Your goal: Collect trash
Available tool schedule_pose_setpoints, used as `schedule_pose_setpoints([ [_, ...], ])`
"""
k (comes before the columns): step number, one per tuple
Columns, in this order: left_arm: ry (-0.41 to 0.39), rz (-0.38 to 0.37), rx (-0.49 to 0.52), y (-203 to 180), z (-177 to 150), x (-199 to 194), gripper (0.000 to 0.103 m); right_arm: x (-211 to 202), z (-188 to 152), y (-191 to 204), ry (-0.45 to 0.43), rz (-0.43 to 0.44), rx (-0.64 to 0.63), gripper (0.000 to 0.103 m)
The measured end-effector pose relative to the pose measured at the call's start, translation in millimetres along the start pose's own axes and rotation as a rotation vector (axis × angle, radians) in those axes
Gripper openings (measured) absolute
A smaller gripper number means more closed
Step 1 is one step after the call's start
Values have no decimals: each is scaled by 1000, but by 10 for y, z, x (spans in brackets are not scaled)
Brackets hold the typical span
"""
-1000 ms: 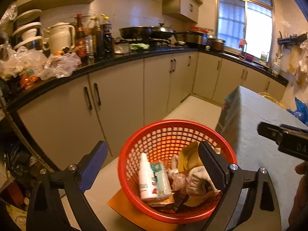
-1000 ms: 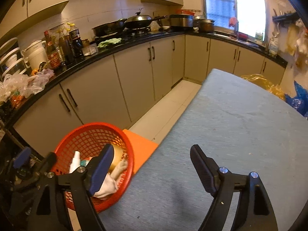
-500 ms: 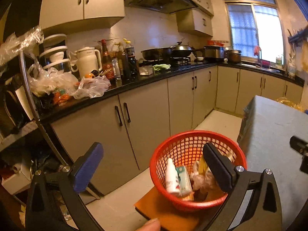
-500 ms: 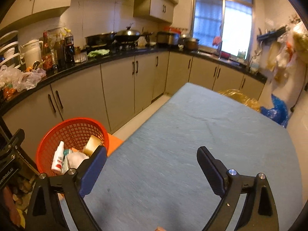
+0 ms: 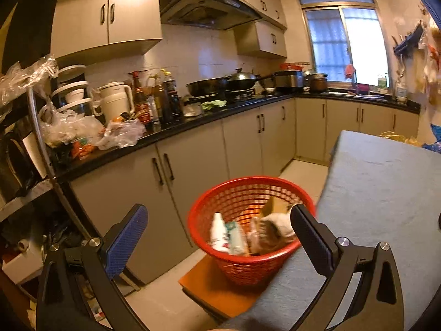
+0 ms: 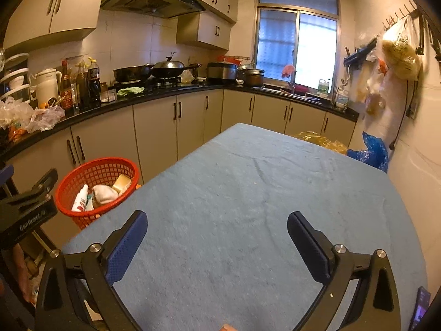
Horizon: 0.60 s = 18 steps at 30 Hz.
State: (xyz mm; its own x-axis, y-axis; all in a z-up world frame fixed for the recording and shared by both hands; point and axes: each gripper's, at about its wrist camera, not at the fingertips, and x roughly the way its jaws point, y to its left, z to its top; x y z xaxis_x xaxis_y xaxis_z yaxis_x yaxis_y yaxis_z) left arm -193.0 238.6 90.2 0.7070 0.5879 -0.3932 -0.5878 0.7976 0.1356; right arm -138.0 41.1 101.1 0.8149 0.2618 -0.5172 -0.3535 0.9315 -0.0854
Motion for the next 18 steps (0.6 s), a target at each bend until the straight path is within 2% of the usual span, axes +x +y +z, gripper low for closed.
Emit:
schedule_pose_setpoints([
  [18,-23,-27,24,-7,-144,-228,103,-265,-137,51,-9,-17,3,103],
])
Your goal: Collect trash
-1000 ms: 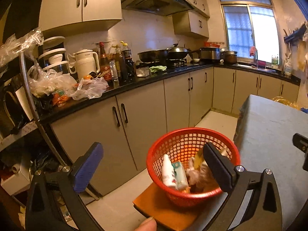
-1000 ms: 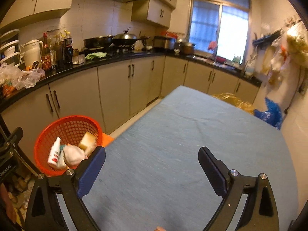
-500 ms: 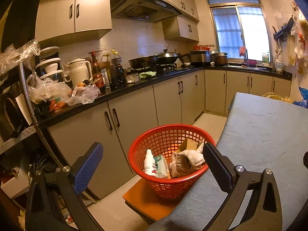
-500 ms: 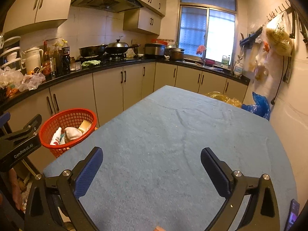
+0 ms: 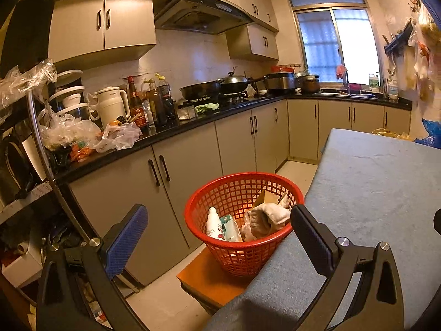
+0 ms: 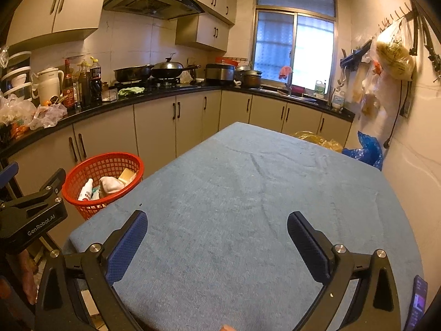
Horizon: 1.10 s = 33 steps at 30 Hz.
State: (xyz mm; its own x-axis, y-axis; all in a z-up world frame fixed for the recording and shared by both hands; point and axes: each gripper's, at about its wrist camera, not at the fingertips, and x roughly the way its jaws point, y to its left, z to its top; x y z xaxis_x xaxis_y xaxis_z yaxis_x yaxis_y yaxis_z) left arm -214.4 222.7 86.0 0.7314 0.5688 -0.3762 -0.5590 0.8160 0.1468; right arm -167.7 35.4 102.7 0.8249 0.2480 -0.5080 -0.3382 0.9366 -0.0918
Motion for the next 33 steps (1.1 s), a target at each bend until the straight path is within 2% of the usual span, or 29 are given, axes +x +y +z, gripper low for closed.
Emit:
schedule_pose_setpoints([
  [13,-18,-31,-19,49,-20,-103,103,-222,-40,55,-10,-53,-21,103],
  [33,-34,-35,-19,22,-4,-152,103,-219,-36,56,1,-61,-18,103],
])
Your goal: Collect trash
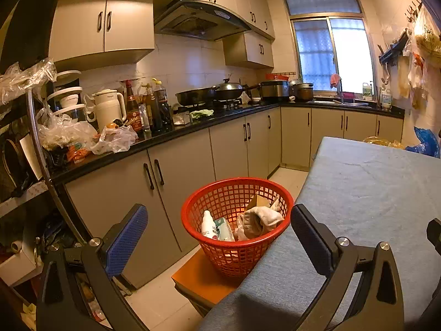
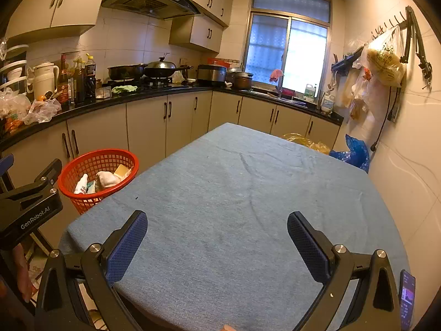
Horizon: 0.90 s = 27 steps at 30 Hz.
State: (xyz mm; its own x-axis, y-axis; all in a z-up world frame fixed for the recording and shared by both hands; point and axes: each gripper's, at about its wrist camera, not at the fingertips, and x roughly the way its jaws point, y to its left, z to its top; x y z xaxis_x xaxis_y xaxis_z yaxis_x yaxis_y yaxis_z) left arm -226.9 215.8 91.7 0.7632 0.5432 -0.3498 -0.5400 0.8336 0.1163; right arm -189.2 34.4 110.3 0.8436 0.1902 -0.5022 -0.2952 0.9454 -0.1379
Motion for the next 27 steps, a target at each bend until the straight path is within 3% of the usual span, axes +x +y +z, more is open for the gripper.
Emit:
schedule_pose_setpoints([
  [27,-7,5,-6,95,-2,-12,103,11,-30,52,3,18,-9,103],
])
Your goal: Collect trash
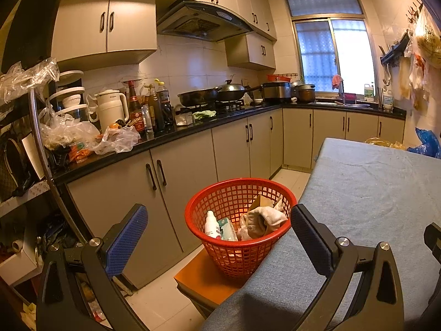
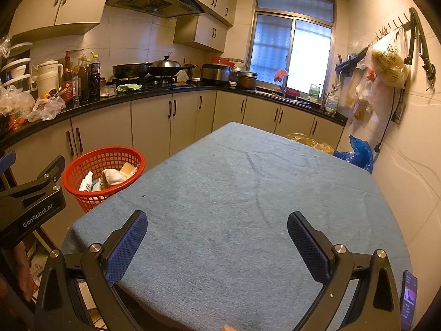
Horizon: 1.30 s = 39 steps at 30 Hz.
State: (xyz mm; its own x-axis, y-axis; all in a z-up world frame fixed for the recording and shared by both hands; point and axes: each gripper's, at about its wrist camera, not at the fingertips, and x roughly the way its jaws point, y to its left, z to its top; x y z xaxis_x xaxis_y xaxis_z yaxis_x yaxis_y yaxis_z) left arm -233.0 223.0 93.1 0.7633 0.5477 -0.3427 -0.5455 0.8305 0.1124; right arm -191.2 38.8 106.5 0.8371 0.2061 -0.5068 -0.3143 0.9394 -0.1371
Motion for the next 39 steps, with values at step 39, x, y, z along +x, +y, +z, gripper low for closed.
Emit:
schedule_pose_setpoints([
  [39,81,-294,148,-1288,117,228,103,601,-240,-1264,141,-204,229,103],
])
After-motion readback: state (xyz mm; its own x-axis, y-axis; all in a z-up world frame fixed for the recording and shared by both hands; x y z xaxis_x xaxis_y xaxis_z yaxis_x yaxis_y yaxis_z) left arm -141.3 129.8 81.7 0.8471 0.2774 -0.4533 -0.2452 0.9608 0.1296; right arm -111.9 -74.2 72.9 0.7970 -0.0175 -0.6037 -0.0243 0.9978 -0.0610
